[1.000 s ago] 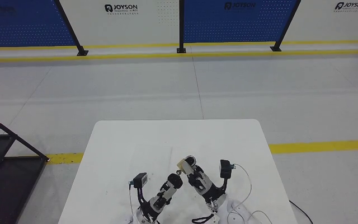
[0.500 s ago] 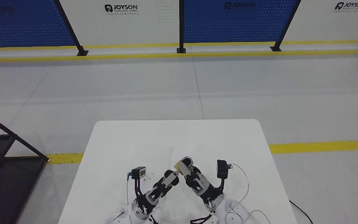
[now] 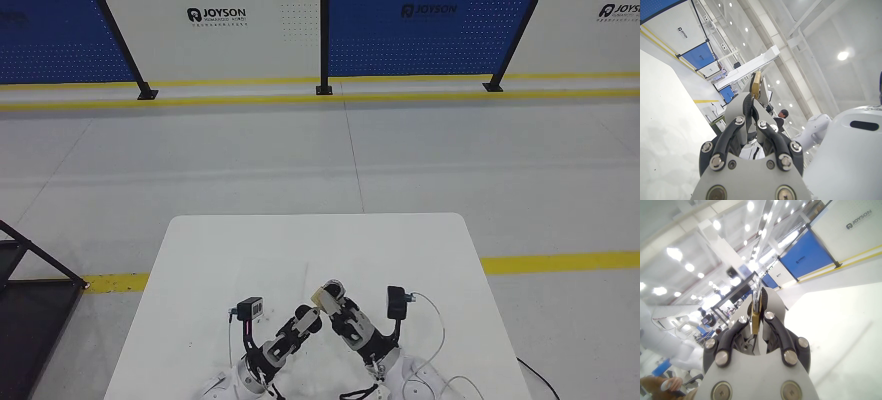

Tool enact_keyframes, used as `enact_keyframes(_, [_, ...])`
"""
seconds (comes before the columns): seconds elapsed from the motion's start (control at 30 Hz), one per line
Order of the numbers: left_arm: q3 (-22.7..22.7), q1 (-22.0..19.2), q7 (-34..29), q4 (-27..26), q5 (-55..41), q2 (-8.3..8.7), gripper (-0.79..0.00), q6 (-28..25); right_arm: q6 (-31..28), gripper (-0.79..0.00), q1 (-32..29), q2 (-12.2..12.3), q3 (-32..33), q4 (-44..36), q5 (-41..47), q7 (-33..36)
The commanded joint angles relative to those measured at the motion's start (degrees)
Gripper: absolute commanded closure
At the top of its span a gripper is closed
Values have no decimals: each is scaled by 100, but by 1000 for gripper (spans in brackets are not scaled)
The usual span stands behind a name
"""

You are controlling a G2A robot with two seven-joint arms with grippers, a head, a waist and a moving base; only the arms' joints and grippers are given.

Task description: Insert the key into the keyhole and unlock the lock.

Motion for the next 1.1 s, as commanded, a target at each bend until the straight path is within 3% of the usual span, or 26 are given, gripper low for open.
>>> enact_keyframes(0.0, [-52, 27, 107, -5, 153, -16, 0, 0, 15, 0, 2, -1, -9, 2, 0, 6])
enact_keyframes(0.4, [-392, 293, 1416, -10, 1836, -201, 0, 19, 89, 0, -6, -2, -38, -20, -79, -32])
enact_keyframes(0.73, [-518, 455, 2767, -70, 3604, -403, 0, 618, 100, 0, -14, 2, -54, -23, -114, -45])
enact_keyframes(1.07, [-467, 482, 3866, -29, 4792, -543, 0, 1203, 125, 0, -23, 9, -59, -35, -125, -38])
